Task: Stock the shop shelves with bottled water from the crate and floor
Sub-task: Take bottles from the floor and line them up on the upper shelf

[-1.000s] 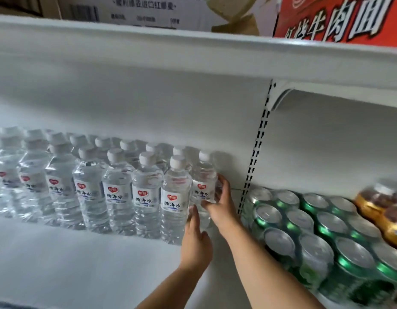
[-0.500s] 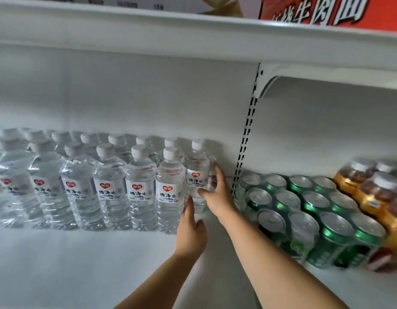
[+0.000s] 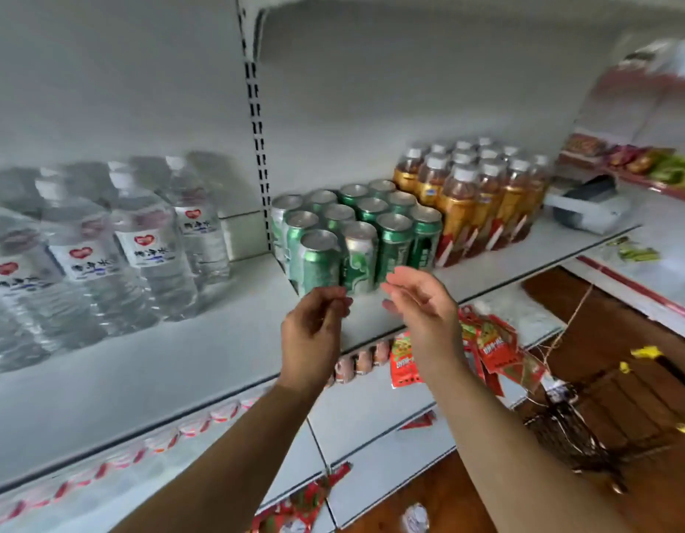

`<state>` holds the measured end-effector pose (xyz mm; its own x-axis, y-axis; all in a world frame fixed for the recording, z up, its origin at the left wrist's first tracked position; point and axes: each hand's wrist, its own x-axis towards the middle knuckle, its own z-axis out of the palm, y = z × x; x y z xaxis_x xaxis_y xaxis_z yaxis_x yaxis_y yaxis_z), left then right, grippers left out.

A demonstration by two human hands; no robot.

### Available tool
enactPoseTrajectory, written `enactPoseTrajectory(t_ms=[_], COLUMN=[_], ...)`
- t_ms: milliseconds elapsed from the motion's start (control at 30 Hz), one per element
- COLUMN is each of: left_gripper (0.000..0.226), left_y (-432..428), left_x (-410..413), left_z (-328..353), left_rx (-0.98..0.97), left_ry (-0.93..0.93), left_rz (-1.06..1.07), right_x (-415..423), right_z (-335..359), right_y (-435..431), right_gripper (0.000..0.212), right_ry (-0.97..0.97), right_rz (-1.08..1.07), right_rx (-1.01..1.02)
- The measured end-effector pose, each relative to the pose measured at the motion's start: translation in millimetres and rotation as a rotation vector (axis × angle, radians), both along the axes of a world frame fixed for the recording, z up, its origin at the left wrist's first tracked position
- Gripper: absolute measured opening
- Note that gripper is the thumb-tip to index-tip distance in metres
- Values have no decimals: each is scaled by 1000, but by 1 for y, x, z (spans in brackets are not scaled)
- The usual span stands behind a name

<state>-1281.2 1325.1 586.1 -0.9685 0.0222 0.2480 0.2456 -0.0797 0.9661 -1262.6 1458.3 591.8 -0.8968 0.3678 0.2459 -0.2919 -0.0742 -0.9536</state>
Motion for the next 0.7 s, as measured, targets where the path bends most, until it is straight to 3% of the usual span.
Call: enactPoseTrajectory(t_ms=[233, 367, 500, 600, 700], left_gripper=[16, 19, 17, 29, 47], left_y=[100, 128, 133, 139, 146], left_x=[60, 89, 96, 94, 89], left_z=[-106, -219, -365, -484, -596], left_rx=[-212, -413, -626, -815, -813], left_ry=[-166, -297, -441, -515, -649], left_rz=[-136, -268, -392, -465, -508], right_x=[89, 138, 167, 177, 174], right_z=[-116, -238, -383, -508, -613], right_y=[102, 137, 155, 164, 172], right_gripper=[14, 25, 19, 37, 77], right_ry=[-320, -602, -804, -951, -1047], right_rz=[-111, -106, -101, -103, -107], right_rx=[68, 52, 52, 8, -34])
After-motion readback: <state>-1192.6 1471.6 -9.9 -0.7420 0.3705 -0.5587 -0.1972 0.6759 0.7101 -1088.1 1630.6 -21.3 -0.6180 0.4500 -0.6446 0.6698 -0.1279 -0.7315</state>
